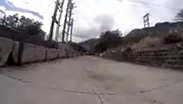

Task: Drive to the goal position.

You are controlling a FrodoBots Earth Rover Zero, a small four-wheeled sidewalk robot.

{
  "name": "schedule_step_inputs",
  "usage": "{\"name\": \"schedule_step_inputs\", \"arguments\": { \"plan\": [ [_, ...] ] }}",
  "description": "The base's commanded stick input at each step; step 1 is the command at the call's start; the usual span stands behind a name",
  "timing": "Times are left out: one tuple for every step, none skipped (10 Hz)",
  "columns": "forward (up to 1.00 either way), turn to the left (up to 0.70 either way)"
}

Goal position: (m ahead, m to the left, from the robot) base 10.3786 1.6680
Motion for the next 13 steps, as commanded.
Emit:
{"name": "schedule_step_inputs", "arguments": {
  "plan": [
    [1.0,0.0],
    [1.0,0.0],
    [1.0,0.0],
    [1.0,0.0],
    [1.0,0.0],
    [1.0,0.0],
    [1.0,0.0],
    [1.0,0.0],
    [1.0,0.0],
    [1.0,0.0],
    [1.0,0.0],
    [1.0,0.0],
    [1.0,0.0]
  ]
}}
